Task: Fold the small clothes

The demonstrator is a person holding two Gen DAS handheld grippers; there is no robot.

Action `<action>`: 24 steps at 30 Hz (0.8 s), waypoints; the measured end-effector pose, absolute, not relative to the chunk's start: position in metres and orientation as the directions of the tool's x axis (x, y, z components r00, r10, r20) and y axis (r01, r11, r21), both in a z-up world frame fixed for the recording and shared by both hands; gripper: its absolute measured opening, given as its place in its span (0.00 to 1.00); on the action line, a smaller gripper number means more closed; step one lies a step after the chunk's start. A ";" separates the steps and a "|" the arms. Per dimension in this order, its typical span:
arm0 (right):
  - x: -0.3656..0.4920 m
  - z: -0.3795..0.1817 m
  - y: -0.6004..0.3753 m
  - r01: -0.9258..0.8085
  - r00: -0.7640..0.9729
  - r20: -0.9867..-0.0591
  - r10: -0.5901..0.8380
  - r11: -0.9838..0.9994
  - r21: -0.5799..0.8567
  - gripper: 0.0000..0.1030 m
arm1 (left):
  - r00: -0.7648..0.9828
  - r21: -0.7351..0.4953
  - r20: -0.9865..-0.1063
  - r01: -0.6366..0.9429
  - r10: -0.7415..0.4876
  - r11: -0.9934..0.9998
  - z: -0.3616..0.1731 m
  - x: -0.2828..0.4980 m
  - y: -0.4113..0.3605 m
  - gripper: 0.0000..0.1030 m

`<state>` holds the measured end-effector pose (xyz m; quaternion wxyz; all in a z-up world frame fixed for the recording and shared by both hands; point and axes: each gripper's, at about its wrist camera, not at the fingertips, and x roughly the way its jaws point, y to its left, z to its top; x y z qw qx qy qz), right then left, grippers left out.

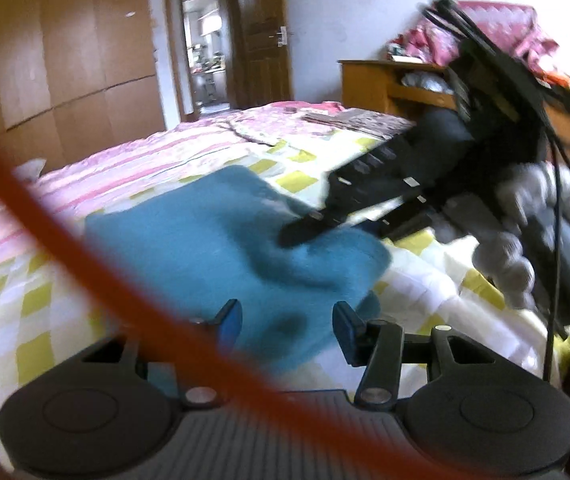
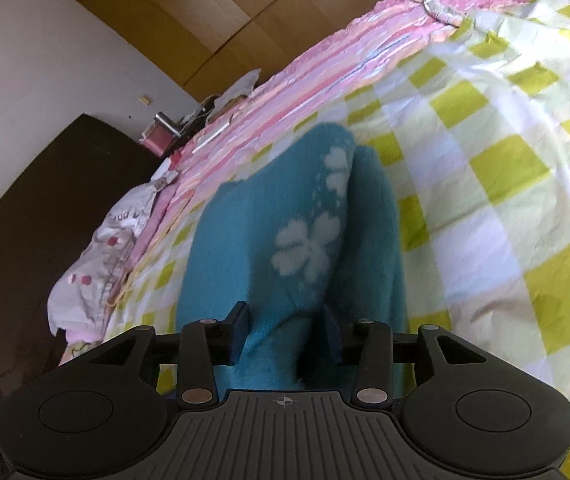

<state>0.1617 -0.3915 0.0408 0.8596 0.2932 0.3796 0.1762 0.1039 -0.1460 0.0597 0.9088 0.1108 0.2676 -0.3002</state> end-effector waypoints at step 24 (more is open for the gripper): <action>0.140 0.043 -0.403 -0.016 0.766 -0.497 0.408 0.785 0.620 0.34 | 0.683 0.021 -0.631 0.490 -0.368 0.872 0.036 0.167 -0.141 0.53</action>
